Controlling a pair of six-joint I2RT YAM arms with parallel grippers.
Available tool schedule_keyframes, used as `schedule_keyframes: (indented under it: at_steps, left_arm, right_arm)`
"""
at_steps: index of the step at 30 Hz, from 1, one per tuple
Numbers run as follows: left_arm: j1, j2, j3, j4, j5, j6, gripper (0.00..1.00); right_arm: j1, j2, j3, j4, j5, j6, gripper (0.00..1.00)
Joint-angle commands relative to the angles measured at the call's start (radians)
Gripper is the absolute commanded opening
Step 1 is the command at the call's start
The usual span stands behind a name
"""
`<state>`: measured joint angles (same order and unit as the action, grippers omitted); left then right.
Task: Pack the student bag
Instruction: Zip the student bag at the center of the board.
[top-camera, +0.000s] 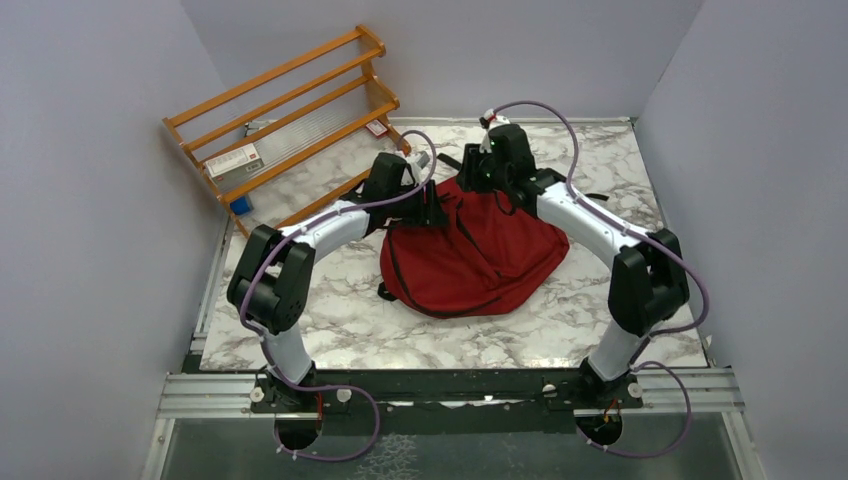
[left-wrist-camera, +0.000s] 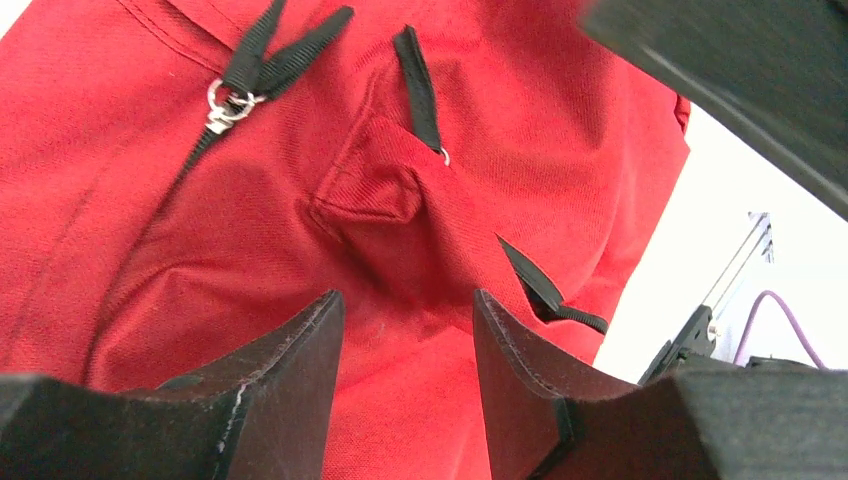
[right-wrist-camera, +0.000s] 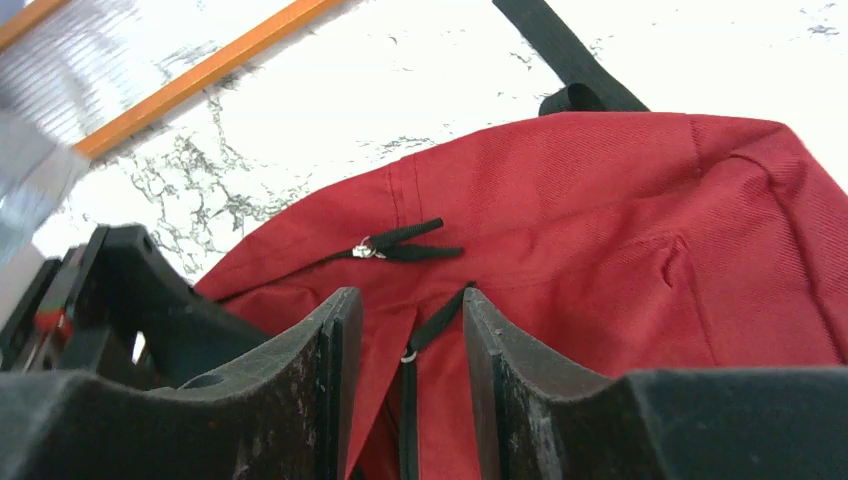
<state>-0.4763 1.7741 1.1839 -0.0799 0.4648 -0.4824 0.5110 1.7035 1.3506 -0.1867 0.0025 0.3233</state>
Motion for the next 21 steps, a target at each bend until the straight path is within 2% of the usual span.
schedule_keyframes:
  at_steps: [1,9,21]
  left_arm:
    - [-0.018,-0.047,-0.048,0.056,0.017,-0.014,0.51]
    - [-0.043,-0.040,-0.090,0.074,-0.003,-0.006,0.50]
    - [-0.047,-0.032,-0.113,0.077,-0.016,0.005,0.50]
  right_arm:
    - [0.000,0.094,0.086,-0.078,0.005,0.052,0.45]
    - [-0.002,0.204,0.154,-0.119,-0.032,0.081,0.44]
    - [-0.012,0.250,0.140,-0.112,-0.058,0.098,0.44]
